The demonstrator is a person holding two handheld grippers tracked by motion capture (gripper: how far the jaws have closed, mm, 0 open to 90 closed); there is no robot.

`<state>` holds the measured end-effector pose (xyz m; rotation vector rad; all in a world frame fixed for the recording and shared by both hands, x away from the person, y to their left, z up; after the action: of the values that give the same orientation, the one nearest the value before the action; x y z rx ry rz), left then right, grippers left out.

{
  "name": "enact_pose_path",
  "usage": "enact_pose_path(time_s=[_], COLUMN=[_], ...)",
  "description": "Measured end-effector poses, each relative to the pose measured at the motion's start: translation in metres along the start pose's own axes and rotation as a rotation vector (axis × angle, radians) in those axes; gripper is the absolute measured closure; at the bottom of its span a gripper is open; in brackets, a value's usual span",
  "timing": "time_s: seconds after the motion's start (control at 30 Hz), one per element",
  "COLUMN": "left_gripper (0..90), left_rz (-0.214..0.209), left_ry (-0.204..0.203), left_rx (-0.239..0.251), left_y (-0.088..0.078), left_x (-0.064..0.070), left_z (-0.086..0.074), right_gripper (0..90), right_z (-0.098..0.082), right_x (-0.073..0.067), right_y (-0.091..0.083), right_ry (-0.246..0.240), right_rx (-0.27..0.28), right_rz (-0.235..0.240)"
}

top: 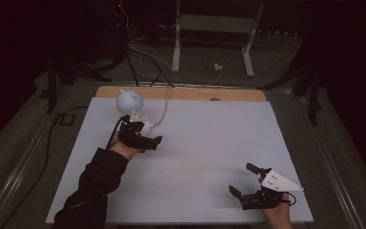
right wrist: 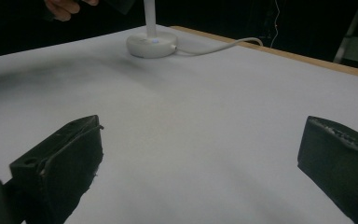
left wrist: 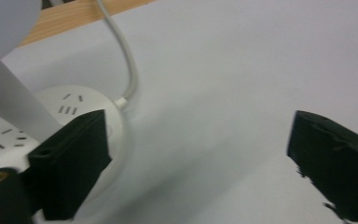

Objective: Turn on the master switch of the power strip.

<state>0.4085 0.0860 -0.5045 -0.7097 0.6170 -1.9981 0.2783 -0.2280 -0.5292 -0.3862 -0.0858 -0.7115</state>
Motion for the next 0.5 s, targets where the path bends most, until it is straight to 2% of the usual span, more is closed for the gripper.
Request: enact_pose_path(time_s=[0.17,0.5], left_gripper=[0.2,0.2], left_rz=[-0.022,-0.022], left_ry=[-0.004,-0.005], left_rx=[0.007,0.038], left_y=[-0.010,-0.030], left_x=[0.002,-0.006], left_z=[-0.004,-0.021], right_gripper=[0.0,0.0], right_z=[0.000,0.000], right_x=[-0.001,-0.001], right_y=[0.000,0.001], right_ry=[0.001,-0.001], right_rx=[-0.002,-0.001], right_rz=[0.002,0.003])
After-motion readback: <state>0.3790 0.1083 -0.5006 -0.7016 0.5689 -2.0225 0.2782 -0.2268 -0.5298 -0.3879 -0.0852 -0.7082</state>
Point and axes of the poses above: each handheld gripper's, and its own axes: y roughly forward along the jaws, z roughly out of its top, x roughly to its right, the point moved 9 cm from there along y, roughly forward along the jaws, and after that the axes turned 13 degrees about -y, right-handed, at the moved point
